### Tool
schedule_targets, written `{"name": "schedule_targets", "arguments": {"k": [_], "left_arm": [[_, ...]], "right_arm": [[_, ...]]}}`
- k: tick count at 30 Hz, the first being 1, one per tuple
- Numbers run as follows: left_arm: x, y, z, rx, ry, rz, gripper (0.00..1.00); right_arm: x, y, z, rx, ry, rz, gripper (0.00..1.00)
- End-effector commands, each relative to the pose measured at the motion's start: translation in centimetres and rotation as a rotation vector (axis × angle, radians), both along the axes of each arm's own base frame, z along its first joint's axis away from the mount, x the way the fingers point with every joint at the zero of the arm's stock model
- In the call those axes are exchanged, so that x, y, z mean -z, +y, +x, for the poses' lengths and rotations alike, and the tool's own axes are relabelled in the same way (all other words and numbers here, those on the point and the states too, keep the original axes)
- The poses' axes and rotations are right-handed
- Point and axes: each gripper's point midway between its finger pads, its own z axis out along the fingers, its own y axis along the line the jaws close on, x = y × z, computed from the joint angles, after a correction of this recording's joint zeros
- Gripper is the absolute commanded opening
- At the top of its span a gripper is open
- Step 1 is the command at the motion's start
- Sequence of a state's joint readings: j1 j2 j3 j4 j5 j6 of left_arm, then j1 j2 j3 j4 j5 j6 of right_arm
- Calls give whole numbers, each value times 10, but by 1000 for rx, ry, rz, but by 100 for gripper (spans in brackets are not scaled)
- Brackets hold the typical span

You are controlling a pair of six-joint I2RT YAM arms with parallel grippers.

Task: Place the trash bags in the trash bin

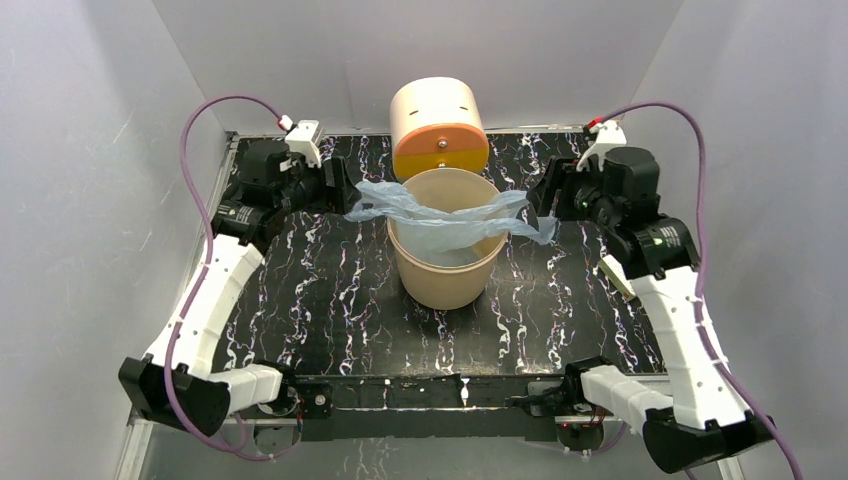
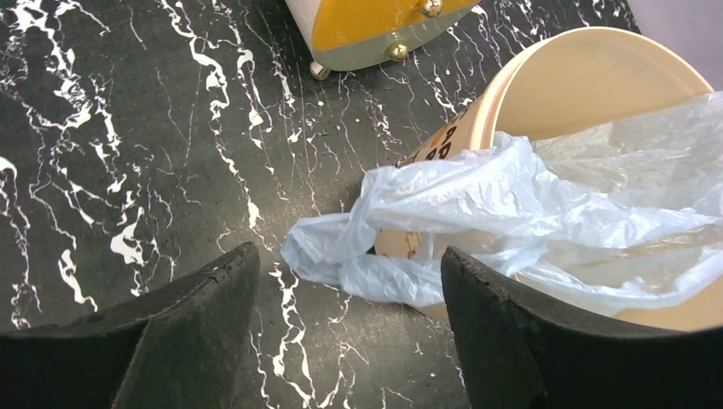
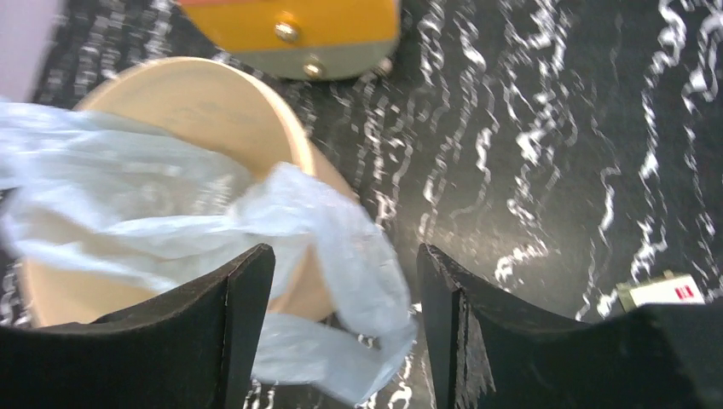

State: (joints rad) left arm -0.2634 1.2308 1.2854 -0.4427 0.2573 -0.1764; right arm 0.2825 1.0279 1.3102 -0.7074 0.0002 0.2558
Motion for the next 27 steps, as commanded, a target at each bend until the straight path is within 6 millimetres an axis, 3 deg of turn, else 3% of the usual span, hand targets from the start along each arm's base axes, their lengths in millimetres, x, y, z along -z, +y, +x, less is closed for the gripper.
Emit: {"name": "schedule_targets", "arguments": {"k": [1,5,8,12,18,22,27], "left_arm": [[-21,14,-20,-75,-42,-35,77],[-15,10,-37,-71,-22,-104,78],[-6,7,-48,-63,4,-137,79],[1,-1,-58,-45,31,-199,79],[4,-11,-62,-26,53,-285,79],[3,-16,-65,-12,64,-315,79],[9,-15,-67,-35,73,-337,79]], "right_arm": [[-84,34,-35,-252,-213,130,71],[-97,92,-80,-686,-191,318,67],[-88,111,-90,-826,-96,416,65],[-72,126,-87,-837,-62,352,66],[-36,179,-88,-855,5,172,67],[-29,190,-74,-794,-33,80,61],[-30,205,-75,-813,-71,4,61]]}}
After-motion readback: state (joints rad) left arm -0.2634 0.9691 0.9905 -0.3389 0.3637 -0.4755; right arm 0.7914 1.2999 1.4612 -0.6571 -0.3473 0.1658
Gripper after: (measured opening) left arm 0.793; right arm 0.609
